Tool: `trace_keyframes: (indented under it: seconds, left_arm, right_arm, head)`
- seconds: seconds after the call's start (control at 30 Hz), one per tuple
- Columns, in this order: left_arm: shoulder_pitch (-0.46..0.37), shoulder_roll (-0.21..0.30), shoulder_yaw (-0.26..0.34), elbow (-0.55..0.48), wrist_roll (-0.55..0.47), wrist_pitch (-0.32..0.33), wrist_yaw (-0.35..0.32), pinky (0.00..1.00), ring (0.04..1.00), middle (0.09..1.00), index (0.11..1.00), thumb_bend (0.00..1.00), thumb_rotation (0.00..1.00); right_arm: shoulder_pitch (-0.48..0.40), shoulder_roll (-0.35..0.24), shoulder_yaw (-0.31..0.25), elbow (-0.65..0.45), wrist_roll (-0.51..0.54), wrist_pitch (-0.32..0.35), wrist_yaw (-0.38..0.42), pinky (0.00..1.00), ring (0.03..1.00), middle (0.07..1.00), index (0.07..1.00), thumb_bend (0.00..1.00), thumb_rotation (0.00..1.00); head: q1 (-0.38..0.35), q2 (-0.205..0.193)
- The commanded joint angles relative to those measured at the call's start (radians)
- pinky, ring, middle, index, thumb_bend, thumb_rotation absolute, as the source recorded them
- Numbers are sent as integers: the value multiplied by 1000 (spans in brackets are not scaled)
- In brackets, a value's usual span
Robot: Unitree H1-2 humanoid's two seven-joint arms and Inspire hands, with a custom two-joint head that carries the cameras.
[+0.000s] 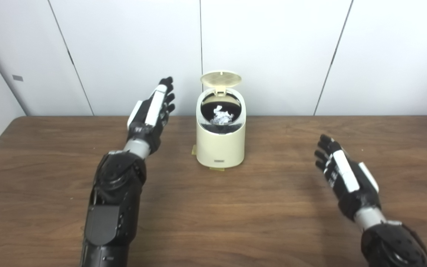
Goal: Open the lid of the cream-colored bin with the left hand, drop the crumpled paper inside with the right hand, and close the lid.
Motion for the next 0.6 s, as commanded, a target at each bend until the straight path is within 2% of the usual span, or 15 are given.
trace_keyframes:
  seconds: [0.0, 0.07, 0.17, 0.3, 0.4, 0.57]
  left_arm:
    - [-88, 23, -20, 23, 33, -36, -11, 1000, 1000, 1000, 1000, 522, 900]
    - [-117, 35, -42, 59, 63, -56, -14, 1000, 1000, 1000, 997, 533, 912]
    - [-148, 58, -90, 84, 131, -95, -19, 1000, 1000, 1000, 984, 545, 926]
    - [-194, 72, -141, 118, 203, -123, -20, 1000, 1000, 1000, 966, 577, 844]
    - [-217, 87, -179, 133, 256, -148, -24, 999, 1000, 998, 953, 570, 867]
    - [-244, 93, -211, 143, 337, -173, -5, 930, 970, 951, 900, 543, 959]
  right_arm:
    - [-17, -18, 30, -47, -42, -15, -3, 990, 989, 993, 948, 643, 999]
    - [-7, -33, 72, -40, -102, -26, -5, 963, 963, 973, 941, 670, 1000]
    - [-3, -33, 91, -11, -135, -51, -9, 965, 946, 952, 925, 683, 983]
    - [-5, -59, 146, 14, -257, -112, -25, 872, 892, 917, 926, 671, 999]
    - [-4, -74, 184, 28, -347, -147, -45, 793, 856, 893, 928, 642, 1000]
    - [3, -69, 199, 44, -390, -172, -55, 802, 878, 896, 946, 624, 1000]
  head:
    - [3, -3]
    - [6, -6]
    - [8, -7]
    - [8, -7]
    - [7, -9]
    - [6, -8]
